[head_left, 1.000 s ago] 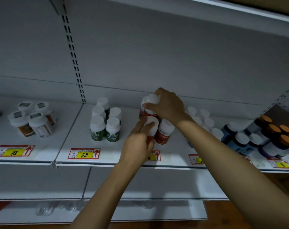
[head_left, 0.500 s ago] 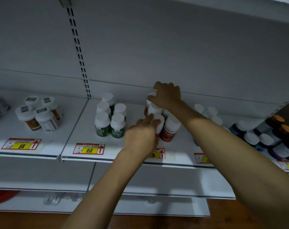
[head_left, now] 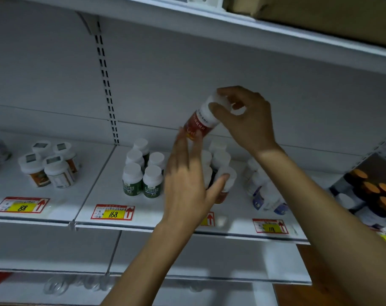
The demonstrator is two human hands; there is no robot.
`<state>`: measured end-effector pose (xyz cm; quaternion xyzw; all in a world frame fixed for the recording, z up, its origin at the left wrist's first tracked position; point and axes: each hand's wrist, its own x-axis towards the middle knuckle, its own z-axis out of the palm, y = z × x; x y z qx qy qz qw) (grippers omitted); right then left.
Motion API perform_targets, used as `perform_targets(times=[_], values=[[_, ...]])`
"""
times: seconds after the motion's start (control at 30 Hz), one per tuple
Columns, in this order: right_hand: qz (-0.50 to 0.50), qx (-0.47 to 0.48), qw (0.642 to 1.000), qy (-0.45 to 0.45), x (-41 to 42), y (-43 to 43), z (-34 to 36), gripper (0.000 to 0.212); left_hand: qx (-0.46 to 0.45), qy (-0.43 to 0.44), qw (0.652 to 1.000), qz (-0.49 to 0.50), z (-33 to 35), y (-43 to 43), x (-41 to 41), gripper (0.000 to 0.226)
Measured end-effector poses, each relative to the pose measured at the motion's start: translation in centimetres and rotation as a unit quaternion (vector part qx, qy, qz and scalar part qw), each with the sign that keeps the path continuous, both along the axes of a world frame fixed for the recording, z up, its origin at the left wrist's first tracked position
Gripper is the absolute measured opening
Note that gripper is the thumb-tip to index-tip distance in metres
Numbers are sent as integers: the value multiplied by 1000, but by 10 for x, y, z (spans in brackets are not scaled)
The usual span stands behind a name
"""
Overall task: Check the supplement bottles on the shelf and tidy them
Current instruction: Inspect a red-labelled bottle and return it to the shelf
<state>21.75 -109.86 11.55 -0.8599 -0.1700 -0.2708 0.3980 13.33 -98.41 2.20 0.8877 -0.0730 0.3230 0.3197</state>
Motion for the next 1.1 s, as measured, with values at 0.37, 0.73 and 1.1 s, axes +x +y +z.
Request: perform_targets(times=[0.37,0.73,1.1], values=[[124,195,956,179,-91,-14,-6,31,-391,173,858,-284,16,-4,-49,48],[120,188,952,209,-119,-16,-24,74,-527,279,716,-363,8,7,-62,63],[70,237,947,203,-126,-3,-26,33,-627,325,586,-397,14,18,-69,54]])
